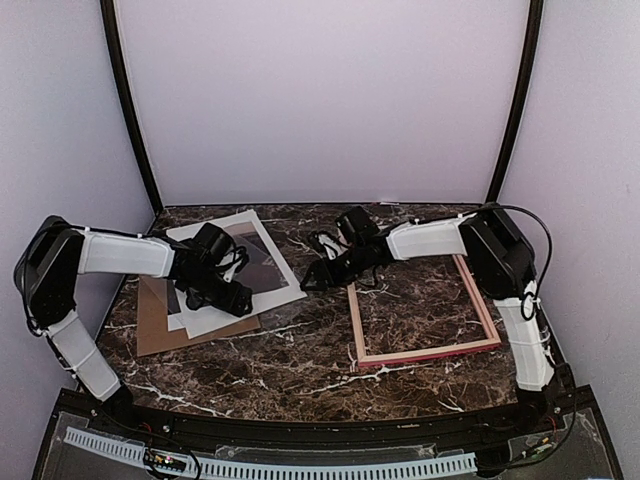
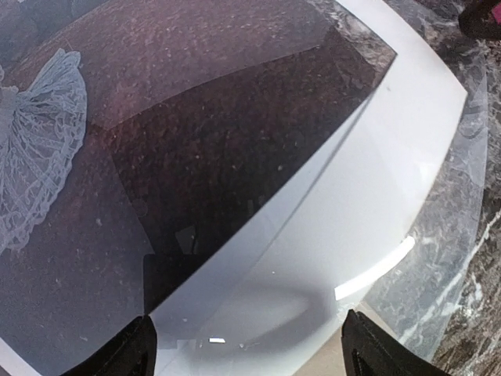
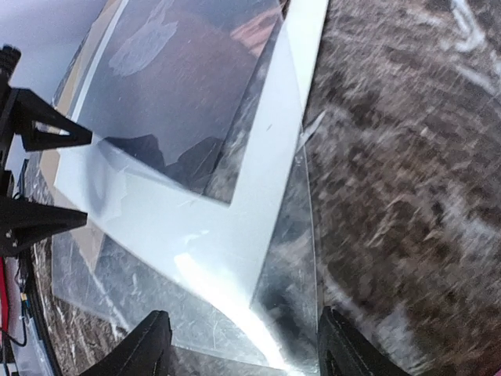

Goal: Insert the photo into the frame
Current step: Move the glass panel to the mat board, then pick up the glass panel from the mat board.

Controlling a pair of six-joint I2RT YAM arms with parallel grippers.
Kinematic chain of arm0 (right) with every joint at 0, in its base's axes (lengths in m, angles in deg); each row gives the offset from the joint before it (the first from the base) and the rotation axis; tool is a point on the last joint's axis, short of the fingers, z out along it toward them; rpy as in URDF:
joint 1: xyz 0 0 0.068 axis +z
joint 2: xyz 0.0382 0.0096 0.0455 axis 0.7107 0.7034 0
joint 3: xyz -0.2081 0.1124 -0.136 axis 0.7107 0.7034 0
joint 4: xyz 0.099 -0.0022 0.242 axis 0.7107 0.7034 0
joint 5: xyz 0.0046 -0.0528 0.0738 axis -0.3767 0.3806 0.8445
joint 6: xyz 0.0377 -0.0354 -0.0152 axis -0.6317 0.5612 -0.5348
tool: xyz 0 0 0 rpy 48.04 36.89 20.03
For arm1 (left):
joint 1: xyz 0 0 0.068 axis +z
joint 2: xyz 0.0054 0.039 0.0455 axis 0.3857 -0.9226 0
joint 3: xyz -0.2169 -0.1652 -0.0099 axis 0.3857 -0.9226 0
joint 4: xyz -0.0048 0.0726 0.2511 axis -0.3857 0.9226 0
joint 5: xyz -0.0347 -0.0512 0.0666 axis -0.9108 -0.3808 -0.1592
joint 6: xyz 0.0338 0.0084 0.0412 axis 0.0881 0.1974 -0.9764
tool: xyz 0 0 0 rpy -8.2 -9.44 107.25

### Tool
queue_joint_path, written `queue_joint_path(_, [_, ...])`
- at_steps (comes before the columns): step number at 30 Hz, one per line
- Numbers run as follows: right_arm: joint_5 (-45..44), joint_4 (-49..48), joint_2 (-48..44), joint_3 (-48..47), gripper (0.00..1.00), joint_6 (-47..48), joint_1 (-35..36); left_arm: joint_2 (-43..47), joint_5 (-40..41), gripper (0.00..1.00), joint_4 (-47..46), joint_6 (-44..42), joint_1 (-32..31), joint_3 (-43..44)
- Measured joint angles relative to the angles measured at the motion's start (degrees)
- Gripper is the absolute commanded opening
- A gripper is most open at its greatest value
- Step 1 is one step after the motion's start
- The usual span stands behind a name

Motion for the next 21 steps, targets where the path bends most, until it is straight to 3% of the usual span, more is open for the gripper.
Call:
queue_joint_path(7, [1.7,0.9,-8.0,9.8,0.58,1.2,3.7,8.9,-1.0,0.87,0.3,-0.1,-0.2,-1.7])
queue_joint_path(12, [-1.0,2.4,-9.2,7.3,0.64,1.2,3.8,13.0,1.0,0.88,1.9,3.1,1.2,-1.1])
queue_joint_path(21, [-7.9,6.0,-2.1,-5.8,0.7,0.4,3.6,17.0,0.5,0.88,7.3,12.7,16.7,-5.1])
